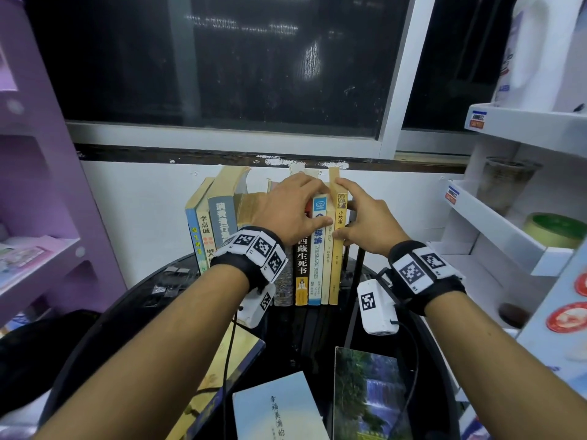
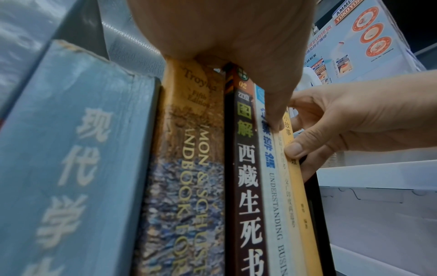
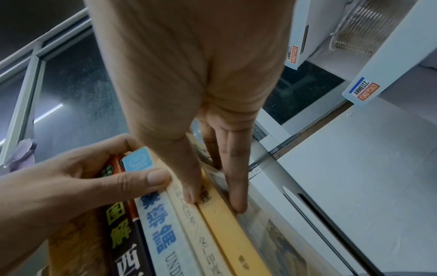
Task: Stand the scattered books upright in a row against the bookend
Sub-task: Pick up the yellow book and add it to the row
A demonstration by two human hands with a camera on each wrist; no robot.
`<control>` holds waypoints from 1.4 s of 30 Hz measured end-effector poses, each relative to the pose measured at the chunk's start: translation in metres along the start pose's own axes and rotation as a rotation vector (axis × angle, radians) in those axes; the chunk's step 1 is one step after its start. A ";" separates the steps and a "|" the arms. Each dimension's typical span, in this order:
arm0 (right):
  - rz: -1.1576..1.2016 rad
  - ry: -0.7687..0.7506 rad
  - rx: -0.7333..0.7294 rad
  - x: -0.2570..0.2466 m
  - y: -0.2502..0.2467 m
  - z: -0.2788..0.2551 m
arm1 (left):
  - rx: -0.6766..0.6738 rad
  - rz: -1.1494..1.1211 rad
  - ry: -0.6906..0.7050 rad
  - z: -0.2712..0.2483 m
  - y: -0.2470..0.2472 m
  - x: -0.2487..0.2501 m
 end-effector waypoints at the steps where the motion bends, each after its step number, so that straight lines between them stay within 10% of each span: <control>1: -0.015 0.001 -0.003 -0.001 0.000 -0.001 | -0.001 0.005 -0.002 0.000 -0.001 0.001; 30: 0.079 0.082 -0.012 -0.014 -0.006 -0.092 | -0.088 -0.096 -0.076 -0.066 -0.040 0.036; 42: -0.101 0.175 -0.283 -0.006 0.063 -0.160 | -0.512 -0.240 -0.268 -0.174 -0.006 0.048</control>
Point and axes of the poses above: each hand's wrist, its own z-axis towards the middle knuckle, its own y-axis out of the palm, x = y × z, the point moved 8 cm from there along z, towards the middle knuckle, and after that the axes turned 6 degrees about y, right-handed, at the moved point
